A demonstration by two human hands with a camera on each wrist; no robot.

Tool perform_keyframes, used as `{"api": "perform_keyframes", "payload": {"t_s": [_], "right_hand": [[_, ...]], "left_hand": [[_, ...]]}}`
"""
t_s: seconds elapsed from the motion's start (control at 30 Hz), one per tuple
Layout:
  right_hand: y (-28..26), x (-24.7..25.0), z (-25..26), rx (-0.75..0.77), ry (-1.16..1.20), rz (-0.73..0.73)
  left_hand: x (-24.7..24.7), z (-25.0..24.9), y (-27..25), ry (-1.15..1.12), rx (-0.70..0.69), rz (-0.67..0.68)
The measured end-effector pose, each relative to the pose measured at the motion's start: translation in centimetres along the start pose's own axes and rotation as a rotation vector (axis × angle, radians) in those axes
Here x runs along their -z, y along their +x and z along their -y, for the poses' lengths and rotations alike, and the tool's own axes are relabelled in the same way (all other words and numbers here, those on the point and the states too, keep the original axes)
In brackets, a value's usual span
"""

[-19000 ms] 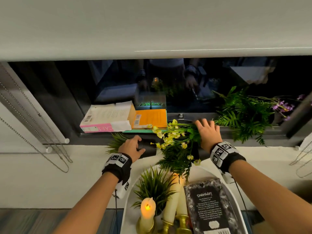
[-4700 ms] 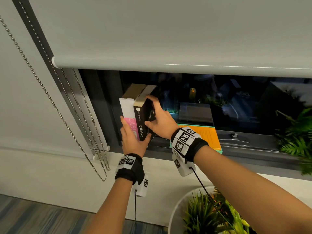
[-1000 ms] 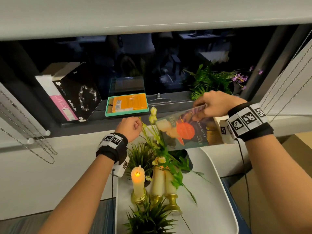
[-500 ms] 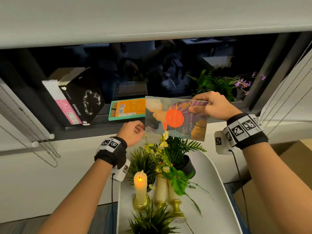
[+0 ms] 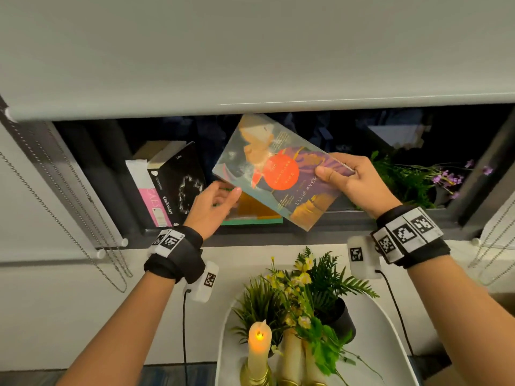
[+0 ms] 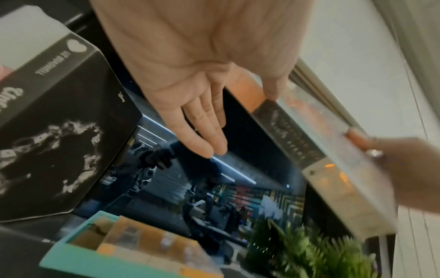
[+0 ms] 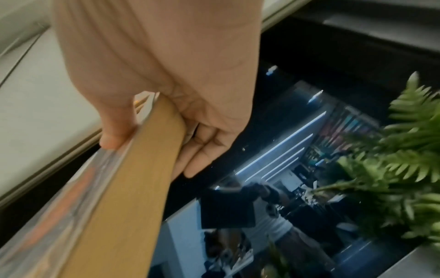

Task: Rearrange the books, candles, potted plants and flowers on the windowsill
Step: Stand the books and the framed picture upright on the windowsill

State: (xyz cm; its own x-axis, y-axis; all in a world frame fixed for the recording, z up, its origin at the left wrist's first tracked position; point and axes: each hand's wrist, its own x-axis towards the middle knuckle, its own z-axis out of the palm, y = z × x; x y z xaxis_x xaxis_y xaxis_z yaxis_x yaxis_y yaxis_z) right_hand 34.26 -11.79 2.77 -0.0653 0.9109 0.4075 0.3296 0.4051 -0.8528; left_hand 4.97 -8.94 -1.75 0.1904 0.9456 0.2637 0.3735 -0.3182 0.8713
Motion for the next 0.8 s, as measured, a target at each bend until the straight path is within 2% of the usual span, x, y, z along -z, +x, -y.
{"api": "perform_keyframes", "payload": {"t_s": [0.13,0.23,0.4,0.6,0.7,0.8], "right_hand": [[2.5,-3.4,-0.1,-0.017,0.092,0.087],[4.2,-6.3,-0.1,-0.052,0.101,0.188],[7.1,-10.1,-0.4,-0.035,-0.092,0.35],[10.8,-13.5,-2.3,0.019,-0.447,0.495],[11.6,-14.7,-3.6,-0.024,-0.653,0.631],[11.6,-15.9,-5.5,-0.068,-0.845,0.742]], "left_hand": [[0.7,-0.9,0.4,-0.311,0.034,-0.099],[1.8,-0.8,0.9,-0.431,0.006,-0.285],[4.6,0.1,1.5,-0.313,-0.039,-0.478],[6.0,1.8,2.0,-0.167,-0.12,-0.588],[6.5,3.1,2.3,-0.038,-0.111,-0.697],[6.7,4.3,2.7,0.109,-0.078,-0.733]]}}
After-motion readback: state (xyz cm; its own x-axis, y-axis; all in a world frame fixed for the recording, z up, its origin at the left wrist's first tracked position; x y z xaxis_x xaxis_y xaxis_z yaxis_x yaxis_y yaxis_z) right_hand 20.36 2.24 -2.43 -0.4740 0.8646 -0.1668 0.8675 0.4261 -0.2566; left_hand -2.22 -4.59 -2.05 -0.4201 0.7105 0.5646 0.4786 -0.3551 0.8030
